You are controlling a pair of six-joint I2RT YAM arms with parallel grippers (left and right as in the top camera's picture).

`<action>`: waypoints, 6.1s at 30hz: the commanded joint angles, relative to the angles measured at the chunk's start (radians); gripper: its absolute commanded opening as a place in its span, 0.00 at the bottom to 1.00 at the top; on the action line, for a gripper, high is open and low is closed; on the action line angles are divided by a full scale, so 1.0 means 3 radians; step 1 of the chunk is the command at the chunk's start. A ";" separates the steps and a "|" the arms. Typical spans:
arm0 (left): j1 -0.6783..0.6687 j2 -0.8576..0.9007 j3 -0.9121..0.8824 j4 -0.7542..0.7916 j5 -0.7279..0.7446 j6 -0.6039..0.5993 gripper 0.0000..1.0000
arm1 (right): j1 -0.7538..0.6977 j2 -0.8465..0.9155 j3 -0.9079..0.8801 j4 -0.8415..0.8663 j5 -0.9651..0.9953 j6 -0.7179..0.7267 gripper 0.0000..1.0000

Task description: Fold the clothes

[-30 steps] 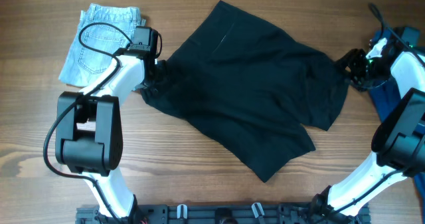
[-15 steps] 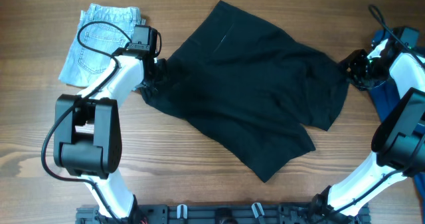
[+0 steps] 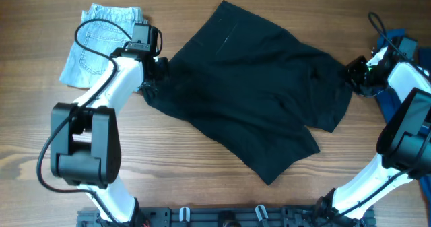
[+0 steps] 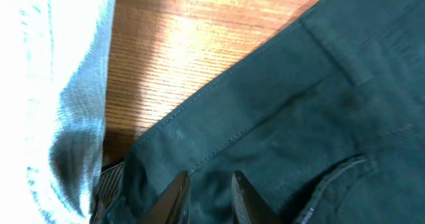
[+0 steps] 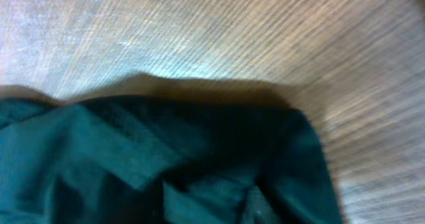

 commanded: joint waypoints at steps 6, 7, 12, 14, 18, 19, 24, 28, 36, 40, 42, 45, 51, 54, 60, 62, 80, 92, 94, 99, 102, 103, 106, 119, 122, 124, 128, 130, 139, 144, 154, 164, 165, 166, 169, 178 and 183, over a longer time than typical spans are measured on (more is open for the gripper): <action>-0.0019 -0.0234 -0.0025 0.0001 0.0039 -0.0025 0.27 | -0.0223 -0.0013 0.0326 0.0399 -0.0868 -0.0229 0.04; -0.0019 -0.0234 -0.0025 0.0003 0.0039 -0.0025 0.27 | -0.0268 -0.0013 0.0366 0.0511 -0.1010 -0.0224 0.04; -0.0019 -0.0234 -0.0025 0.0014 0.0039 -0.0027 0.27 | -0.0422 -0.0011 0.0420 0.0960 -0.1179 0.0009 0.04; -0.0019 -0.0234 -0.0025 0.0034 0.0039 -0.0027 0.27 | -0.0423 -0.0011 0.0420 0.0994 -0.0958 0.0006 0.04; -0.0019 -0.0234 -0.0025 0.0079 0.0041 -0.0028 0.36 | -0.0395 -0.0011 0.0420 0.1034 -0.0514 -0.0051 0.35; -0.0019 -0.0234 -0.0025 0.0078 0.0041 -0.0028 0.40 | -0.0395 -0.0011 0.0418 0.1006 -0.0514 -0.0131 0.49; -0.0019 -0.0234 -0.0025 0.0024 0.0048 0.0066 0.48 | -0.0484 -0.0084 0.0420 0.0676 -0.0760 -0.0221 0.67; -0.0019 -0.0261 -0.0025 -0.0039 0.0216 0.0261 0.44 | -0.0473 -0.0456 0.0420 0.0304 -0.0894 -0.0510 0.68; -0.0038 -0.0576 -0.0025 0.0242 0.0903 0.0614 0.04 | 0.0142 -0.0933 0.0381 -0.0725 -0.0515 -0.0524 0.09; -0.0164 -0.0482 -0.0013 0.0710 0.1129 0.0763 0.04 | 0.0524 -0.0932 0.0381 -0.0842 -0.0441 -0.0547 0.09; -0.0209 -0.0357 0.0075 0.0855 0.1139 0.0764 0.04 | 0.0615 -0.0993 0.0381 -0.0877 -0.0443 -0.0553 0.09; -0.0215 -0.0020 0.0454 0.0881 0.1214 0.0856 0.04 | 0.0732 -0.1155 0.0381 -0.1029 -0.0483 -0.0722 0.11; -0.0300 0.1130 0.1699 0.0706 0.1404 0.1016 0.05 | 0.0984 -0.1720 0.0381 -0.1371 -0.0504 -0.0841 0.14; -0.0451 0.1670 0.2110 0.0699 0.1420 0.1240 0.05 | 0.1097 -0.2028 0.0381 -0.1492 -0.0504 -0.0787 0.15; -0.0594 0.1980 0.2130 0.0828 0.1298 0.1373 0.04 | 0.1113 -0.2153 0.0381 -0.1748 -0.0463 -0.0704 0.15; -0.0600 0.2065 0.2130 0.0818 0.1213 0.1372 0.04 | 0.1118 -0.2150 0.0381 -0.1757 -0.0450 -0.0702 0.15; 0.0142 0.2110 0.2131 0.0181 -0.0689 0.0369 0.04 | 0.1343 -0.1619 0.0352 -0.1705 0.0345 -0.0500 0.29; 0.0046 0.0501 0.2131 -0.0426 -0.0374 0.0374 0.48 | 0.1213 -0.0520 0.0252 -0.0949 0.1291 -0.0454 0.62; 0.0036 0.0165 0.2131 -0.0675 -0.0214 0.0373 0.61 | 0.1211 -0.0403 0.0249 -0.0774 0.1186 -0.0601 0.65; 0.0024 -0.0456 0.2131 -0.1288 -0.0085 0.0373 0.73 | 0.1212 -0.0051 0.0224 -0.0539 0.0825 -0.0669 0.63; 0.0025 -0.0661 0.2131 -0.1831 -0.0086 0.0373 0.70 | 0.1212 0.0148 0.0217 -0.0493 0.0500 -0.0645 0.35; 0.0025 -0.0670 0.2131 -0.2042 -0.0086 0.0373 0.70 | 0.1212 0.0150 0.0219 -0.0477 0.0360 -0.0740 0.20; 0.0028 -0.0659 0.2060 -0.2448 -0.0086 0.0373 0.64 | 0.1171 0.0060 0.0252 -0.0352 0.0498 -0.0732 0.04; 0.0019 -0.0656 0.0155 -0.1562 0.0173 0.0296 0.64 | 0.0832 -0.0228 0.0189 -0.0682 0.0273 -0.0718 0.61; 0.0019 -0.0656 -0.0367 -0.0910 0.0137 0.0294 0.63 | 0.0952 -0.0226 -0.0020 -0.0546 0.0214 -0.0718 0.61; 0.0019 -0.0656 -0.0554 -0.0652 0.0131 0.0243 0.62 | 0.1003 -0.0226 -0.0123 -0.0403 0.0196 -0.0710 0.61; 0.0019 -0.0656 -0.0640 -0.0492 0.0113 0.0220 0.62 | 0.1073 -0.0226 -0.0248 -0.0256 0.0118 -0.0707 0.35; 0.0019 -0.0656 -0.0640 -0.0488 0.0112 0.0220 0.63 | 0.1066 -0.0228 -0.0261 -0.0089 0.0141 -0.0707 0.04; 0.0019 -0.0656 -0.0640 -0.0516 0.0113 0.0220 0.66 | 0.0515 -0.0231 0.0295 -0.0090 0.0141 -0.0711 0.04; 0.0019 -0.0656 -0.0640 -0.0449 0.0114 0.0219 0.69 | 0.0317 -0.0230 0.0298 -0.0003 0.0164 -0.0708 0.08; 0.0019 -0.0519 -0.0832 -0.0083 0.0327 0.0209 0.62 | 0.0301 -0.0230 0.0298 -0.0365 0.0037 -0.0706 0.67; 0.0175 -0.0202 -0.0956 -0.0174 0.0020 -0.0095 0.04 | 0.0301 -0.0343 0.0275 -0.1551 0.0191 -0.0703 0.67; 0.0254 -0.0202 -0.0956 -0.0139 0.0025 -0.0145 0.04 | 0.0303 -0.0343 0.0226 -0.1656 0.0282 -0.0706 0.67; 0.0319 -0.0202 -0.0956 -0.0100 0.0039 -0.0156 0.04 | 0.0303 -0.0343 0.0154 -0.1710 0.0284 -0.0717 0.67; 0.0407 -0.0203 -0.0956 -0.0079 0.0038 -0.0154 0.04 | 0.0303 -0.0343 0.0025 -0.1817 0.0280 -0.0885 0.66; 0.0407 -0.0203 -0.0956 -0.0024 0.0291 -0.0154 0.04 | 0.0389 -0.0343 -0.0251 -0.2038 -0.0247 -0.1418 0.55; 0.0407 -0.0203 -0.0956 0.0008 0.0289 -0.0127 0.04 | 0.0609 -0.0343 -0.0556 -0.1790 -0.0273 -0.1372 0.16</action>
